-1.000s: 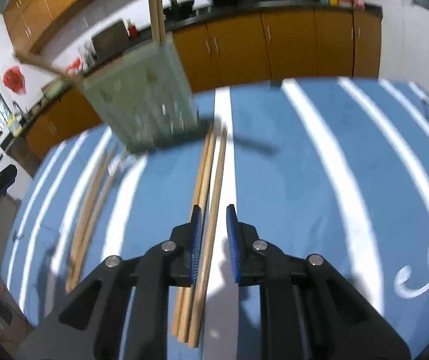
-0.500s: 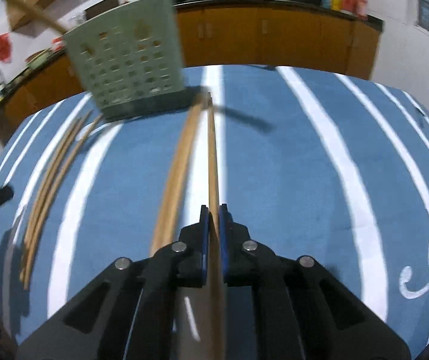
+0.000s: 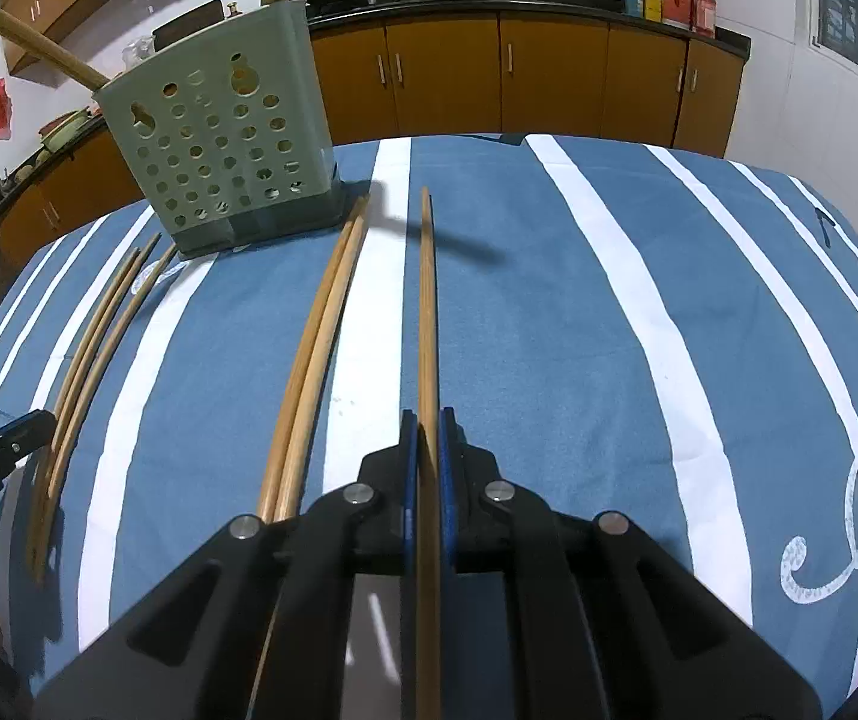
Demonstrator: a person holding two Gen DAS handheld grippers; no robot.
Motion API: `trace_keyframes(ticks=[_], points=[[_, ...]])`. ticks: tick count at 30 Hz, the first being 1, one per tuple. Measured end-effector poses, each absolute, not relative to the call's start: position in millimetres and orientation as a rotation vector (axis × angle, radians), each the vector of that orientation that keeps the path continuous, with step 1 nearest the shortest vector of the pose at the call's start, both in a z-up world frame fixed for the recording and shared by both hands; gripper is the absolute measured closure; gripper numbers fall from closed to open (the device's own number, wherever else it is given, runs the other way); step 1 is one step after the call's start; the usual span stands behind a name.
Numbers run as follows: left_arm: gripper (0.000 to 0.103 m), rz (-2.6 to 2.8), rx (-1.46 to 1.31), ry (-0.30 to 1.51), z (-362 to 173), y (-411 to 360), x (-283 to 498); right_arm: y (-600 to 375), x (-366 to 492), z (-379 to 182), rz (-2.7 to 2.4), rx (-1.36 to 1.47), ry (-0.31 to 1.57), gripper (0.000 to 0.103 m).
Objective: Organize utensils
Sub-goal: 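Close the left tool on another chopstick while the right tool grasps one too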
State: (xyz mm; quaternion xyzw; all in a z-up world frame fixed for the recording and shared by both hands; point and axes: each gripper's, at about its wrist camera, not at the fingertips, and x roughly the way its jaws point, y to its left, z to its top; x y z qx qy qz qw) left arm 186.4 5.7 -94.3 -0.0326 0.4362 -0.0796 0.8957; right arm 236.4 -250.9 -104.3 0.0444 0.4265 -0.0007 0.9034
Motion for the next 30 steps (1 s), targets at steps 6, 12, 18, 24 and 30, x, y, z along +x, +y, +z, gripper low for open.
trace_keyframes(ticks=[6,12,18,24,30], points=[[0.086,-0.135,0.001,0.886,-95,-3,186,-246,228,-104,0.010,0.075,0.884,0.091],[0.095,-0.098,0.025,0.879,-94,1,188,-246,224,-104,0.005,0.057,0.874,0.095],[0.095,-0.032,-0.012,0.886,-92,34,196,-260,234,-104,-0.032,0.066,0.868,0.095],[0.095,-0.024,-0.034,0.875,-94,45,197,-261,237,-105,-0.033,0.063,0.870,0.094],[0.095,-0.032,-0.054,0.874,-95,47,197,-262,237,-106,-0.032,0.067,0.871,0.093]])
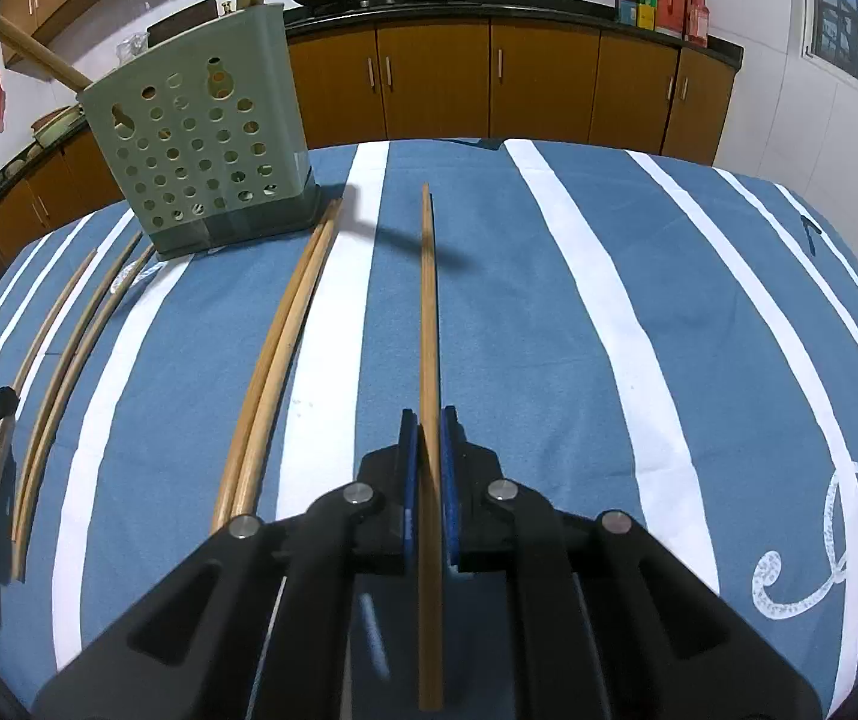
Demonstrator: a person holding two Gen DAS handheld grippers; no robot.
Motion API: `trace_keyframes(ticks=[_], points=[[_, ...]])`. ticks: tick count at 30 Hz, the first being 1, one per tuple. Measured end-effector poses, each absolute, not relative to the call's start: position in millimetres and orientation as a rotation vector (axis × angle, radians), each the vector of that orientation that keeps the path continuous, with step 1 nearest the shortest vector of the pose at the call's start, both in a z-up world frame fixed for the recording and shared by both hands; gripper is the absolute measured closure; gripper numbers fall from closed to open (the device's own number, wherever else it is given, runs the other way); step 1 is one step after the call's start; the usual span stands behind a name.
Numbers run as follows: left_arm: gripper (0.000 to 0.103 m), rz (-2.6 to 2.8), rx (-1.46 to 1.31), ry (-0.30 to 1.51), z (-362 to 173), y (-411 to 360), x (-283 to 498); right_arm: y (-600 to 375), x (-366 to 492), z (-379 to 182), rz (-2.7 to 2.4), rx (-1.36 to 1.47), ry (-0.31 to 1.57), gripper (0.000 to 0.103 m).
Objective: Organize utensils
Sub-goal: 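Close the left tool on another chopstick while the right tool grasps one too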
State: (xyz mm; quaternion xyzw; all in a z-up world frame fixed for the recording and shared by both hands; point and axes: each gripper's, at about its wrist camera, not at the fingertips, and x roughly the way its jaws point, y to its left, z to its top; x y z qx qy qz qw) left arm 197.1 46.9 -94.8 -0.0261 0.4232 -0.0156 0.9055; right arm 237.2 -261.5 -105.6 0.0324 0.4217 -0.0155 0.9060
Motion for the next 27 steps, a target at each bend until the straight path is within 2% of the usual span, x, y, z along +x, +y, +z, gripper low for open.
trace_keyframes(ticks=[27], points=[[0.094,-0.042,-0.071,0.874,-96.3,51.1,196.0,-260.6,237.4,-106.2,-0.035,0.061,0.871,0.093]])
